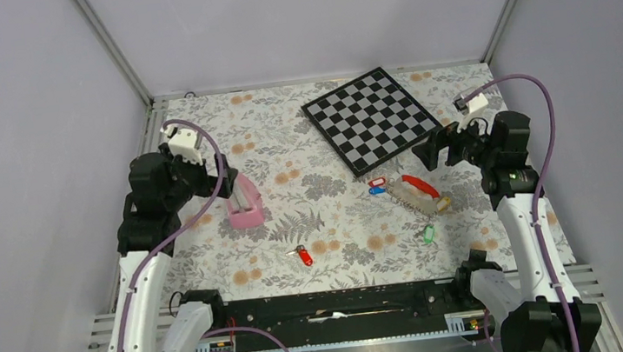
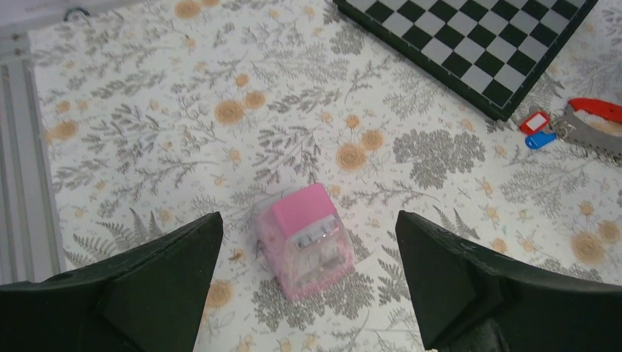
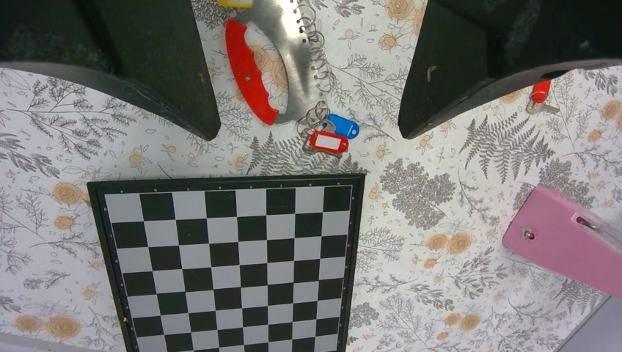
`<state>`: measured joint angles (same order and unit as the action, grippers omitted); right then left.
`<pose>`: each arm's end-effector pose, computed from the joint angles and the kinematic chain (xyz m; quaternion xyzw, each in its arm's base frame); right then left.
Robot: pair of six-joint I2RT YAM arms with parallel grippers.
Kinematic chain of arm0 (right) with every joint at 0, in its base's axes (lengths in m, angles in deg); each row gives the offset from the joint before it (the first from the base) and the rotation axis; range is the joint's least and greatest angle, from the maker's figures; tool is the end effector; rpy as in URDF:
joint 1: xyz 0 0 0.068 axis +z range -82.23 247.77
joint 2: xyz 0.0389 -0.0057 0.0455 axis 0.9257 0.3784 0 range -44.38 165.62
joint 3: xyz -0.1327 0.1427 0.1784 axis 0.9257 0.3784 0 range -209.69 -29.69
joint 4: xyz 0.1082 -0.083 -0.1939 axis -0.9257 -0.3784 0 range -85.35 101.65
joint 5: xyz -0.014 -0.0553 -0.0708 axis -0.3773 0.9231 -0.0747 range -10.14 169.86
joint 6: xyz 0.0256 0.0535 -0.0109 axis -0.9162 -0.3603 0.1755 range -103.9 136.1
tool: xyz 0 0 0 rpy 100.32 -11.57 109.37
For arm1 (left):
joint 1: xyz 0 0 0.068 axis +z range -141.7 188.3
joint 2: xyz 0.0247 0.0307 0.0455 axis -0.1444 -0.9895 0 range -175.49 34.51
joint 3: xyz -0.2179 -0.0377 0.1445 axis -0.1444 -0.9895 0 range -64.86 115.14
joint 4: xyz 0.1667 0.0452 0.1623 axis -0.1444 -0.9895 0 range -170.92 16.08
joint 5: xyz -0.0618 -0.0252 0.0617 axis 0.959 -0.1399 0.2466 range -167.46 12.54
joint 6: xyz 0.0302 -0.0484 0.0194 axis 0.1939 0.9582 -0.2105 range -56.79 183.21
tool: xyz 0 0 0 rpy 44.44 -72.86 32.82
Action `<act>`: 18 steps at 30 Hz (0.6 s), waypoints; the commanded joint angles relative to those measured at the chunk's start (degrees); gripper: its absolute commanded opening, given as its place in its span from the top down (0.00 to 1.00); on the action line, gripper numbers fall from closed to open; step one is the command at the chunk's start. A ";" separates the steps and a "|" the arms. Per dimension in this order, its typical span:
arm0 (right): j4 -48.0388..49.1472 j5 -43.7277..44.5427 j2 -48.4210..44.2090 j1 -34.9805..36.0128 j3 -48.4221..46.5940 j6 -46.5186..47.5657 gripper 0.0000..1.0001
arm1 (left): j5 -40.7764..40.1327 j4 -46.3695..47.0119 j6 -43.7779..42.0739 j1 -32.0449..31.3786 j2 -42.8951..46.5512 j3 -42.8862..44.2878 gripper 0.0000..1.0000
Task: Put the keys on the keyring
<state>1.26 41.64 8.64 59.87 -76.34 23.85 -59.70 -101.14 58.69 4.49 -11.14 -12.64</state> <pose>0.1970 0.0004 0.3211 -0.1943 0.7586 0.1837 0.5942 0.1599 -0.0242 0.3395 0.1466 0.8040 -0.1235 0.5629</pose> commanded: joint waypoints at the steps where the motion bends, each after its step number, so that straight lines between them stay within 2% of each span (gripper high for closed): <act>1: 1.52 -0.78 -0.94 -0.27 0.66 1.10 0.01 | -1.25 -9.23 1.33 0.13 -3.11 5.51 0.01; 6: 1.55 -0.81 -0.92 -0.36 0.89 1.79 0.01 | -6.99 -12.40 1.51 0.12 -8.95 7.27 0.01; 18: 1.58 -1.46 -0.93 -0.45 1.30 2.35 0.01 | -0.48 -11.65 9.29 -0.36 -21.68 8.03 0.01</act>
<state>1.24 41.54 8.59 59.82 -75.36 25.16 -62.45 -114.15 65.10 4.40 -31.40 -7.45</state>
